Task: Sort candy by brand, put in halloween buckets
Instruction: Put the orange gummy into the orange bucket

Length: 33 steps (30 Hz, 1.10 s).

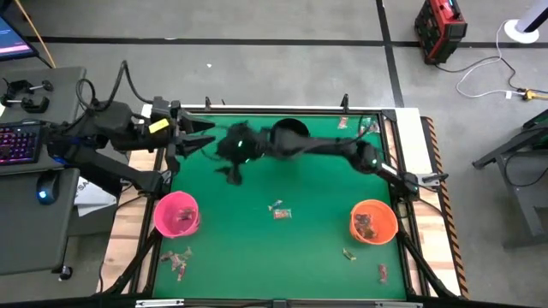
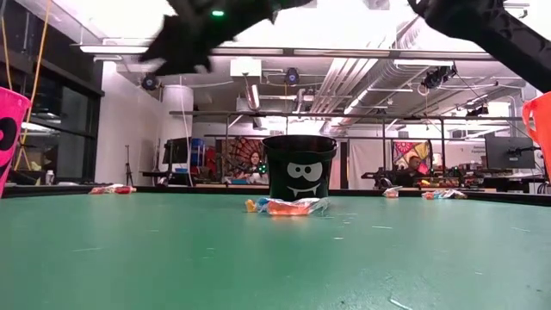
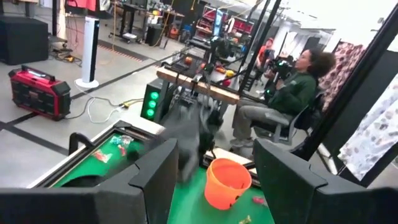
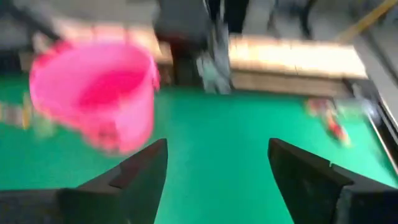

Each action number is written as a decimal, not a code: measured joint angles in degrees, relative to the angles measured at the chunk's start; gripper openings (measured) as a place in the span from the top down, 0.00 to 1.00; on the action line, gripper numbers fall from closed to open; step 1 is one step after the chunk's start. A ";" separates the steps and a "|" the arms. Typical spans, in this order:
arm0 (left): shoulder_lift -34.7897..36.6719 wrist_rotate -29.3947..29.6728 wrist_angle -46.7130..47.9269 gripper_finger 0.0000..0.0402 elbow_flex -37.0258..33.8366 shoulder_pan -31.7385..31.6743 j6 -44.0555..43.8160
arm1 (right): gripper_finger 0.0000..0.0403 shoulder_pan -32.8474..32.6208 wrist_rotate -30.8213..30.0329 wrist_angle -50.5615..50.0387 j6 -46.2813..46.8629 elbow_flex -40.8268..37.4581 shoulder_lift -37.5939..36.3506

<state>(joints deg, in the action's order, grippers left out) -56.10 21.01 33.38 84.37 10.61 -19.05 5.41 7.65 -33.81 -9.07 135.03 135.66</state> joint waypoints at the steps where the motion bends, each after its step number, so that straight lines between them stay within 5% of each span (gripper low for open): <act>1: 0.13 -0.02 0.46 0.50 -0.13 0.02 0.01 | 0.35 0.93 1.06 -5.08 -0.97 0.01 -1.00; 7: -0.03 -1.21 1.52 0.50 -3.54 0.02 0.09 | 0.38 3.98 11.64 -33.06 -3.73 -4.50 -2.25; 12: -0.35 -1.19 1.55 0.50 -8.68 0.07 -2.26 | 0.38 0.53 13.59 -40.48 -7.41 -15.25 -3.80; 19: -0.35 -1.12 0.50 0.50 -14.59 2.17 -7.23 | 0.38 -6.61 14.44 -26.18 -3.88 -41.96 -16.28; 24: -0.37 1.17 -0.44 0.50 -15.81 3.06 -7.37 | 0.38 -10.04 7.32 -3.88 9.54 -58.34 -26.92; 33: -0.63 2.23 -0.17 0.50 -16.19 3.15 -9.27 | 0.38 -13.96 -0.06 7.52 18.19 -64.82 -27.57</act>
<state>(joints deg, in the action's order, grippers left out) -56.73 23.24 33.21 68.18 13.76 -28.32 -8.55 7.59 -26.29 9.12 70.20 108.09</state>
